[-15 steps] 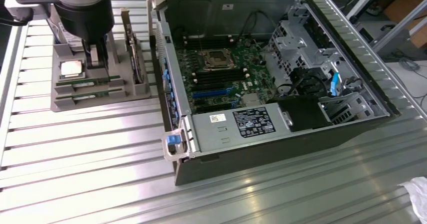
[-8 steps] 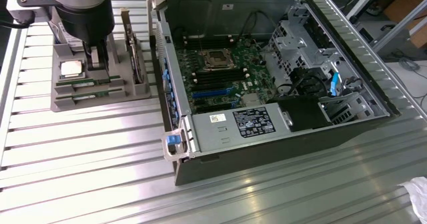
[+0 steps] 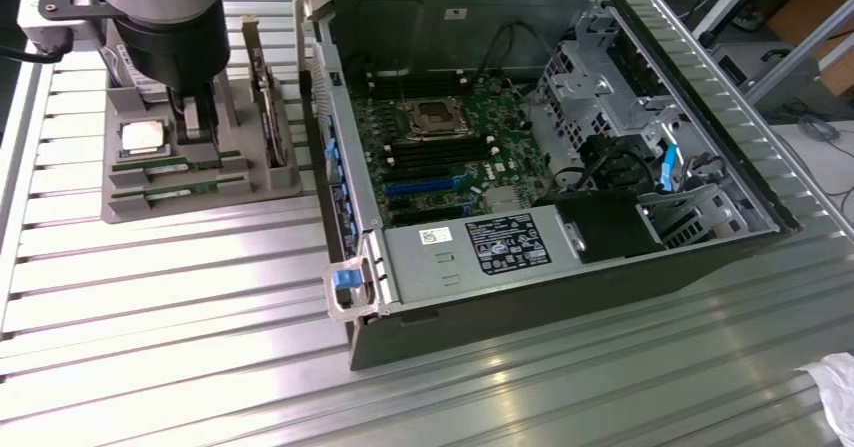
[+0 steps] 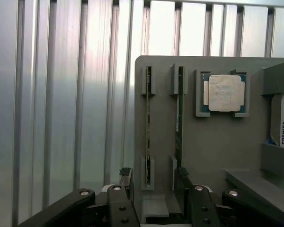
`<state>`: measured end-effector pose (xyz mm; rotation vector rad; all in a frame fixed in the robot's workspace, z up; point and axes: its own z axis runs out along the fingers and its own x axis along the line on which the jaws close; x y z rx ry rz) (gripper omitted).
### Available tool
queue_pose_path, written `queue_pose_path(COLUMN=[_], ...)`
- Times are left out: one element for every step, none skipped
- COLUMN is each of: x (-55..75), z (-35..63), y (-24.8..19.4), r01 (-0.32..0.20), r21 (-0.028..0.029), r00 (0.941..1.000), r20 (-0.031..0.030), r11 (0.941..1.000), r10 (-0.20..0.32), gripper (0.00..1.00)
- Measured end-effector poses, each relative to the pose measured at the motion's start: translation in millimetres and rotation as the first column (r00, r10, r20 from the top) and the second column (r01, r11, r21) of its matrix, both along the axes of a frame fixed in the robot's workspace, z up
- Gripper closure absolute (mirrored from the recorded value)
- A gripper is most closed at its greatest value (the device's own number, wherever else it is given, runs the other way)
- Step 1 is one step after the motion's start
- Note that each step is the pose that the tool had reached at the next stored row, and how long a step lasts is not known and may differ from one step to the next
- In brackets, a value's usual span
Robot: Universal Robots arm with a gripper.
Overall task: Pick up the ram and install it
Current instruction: 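Pick up the ram and move it above insertion slot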
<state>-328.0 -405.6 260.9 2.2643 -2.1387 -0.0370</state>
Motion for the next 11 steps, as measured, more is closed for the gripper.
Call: queue_pose_path(x=[0.0, 0.0, 0.0, 0.0, 0.0, 0.0, 0.0, 0.0, 0.0, 0.0, 0.0], z=[-0.7, -1.1, -1.6, -2.1, -2.6, -3.1, -3.5, -4.4, -5.2, -6.2, -6.9], y=[0.0, 0.0, 0.0, 0.0, 0.0, 0.0, 0.0, 0.0, 0.0, 0.0, 0.0], r01=[0.000, 0.000, 0.000, 0.000, 0.000, 0.000, 0.000, 0.000, 0.000, 0.000, 0.000], r21=[0.0000, -0.0001, 0.0000, -0.0001, 0.0000, 0.0000, 0.0000, 0.0000, 0.0000, 0.0000, 0.0000], r00=[1.0000, 1.0000, 1.0000, 1.0000, 1.0000, 1.0000, 1.0000, 1.0000, 1.0000, 1.0000, 1.0000], r20=[0.0000, 0.0000, 0.0000, -0.0001, 0.0000, 0.0000, 0.0000, 0.0000, 0.0000, 0.0000, 0.0000], r11=[1.0000, 1.0000, 1.0000, 1.0000, 1.0000, 1.0000, 1.0000, 1.0000, 1.0000, 1.0000, 1.0000], r10=[0.000, 0.000, 0.000, 0.000, 0.000, 0.000, 0.000, 0.000, 0.000, 0.000, 0.000], gripper=[0.52, 0.52, 0.52, 0.52, 0.52, 0.52, 0.52, 0.52, 0.52, 0.52, 0.52])
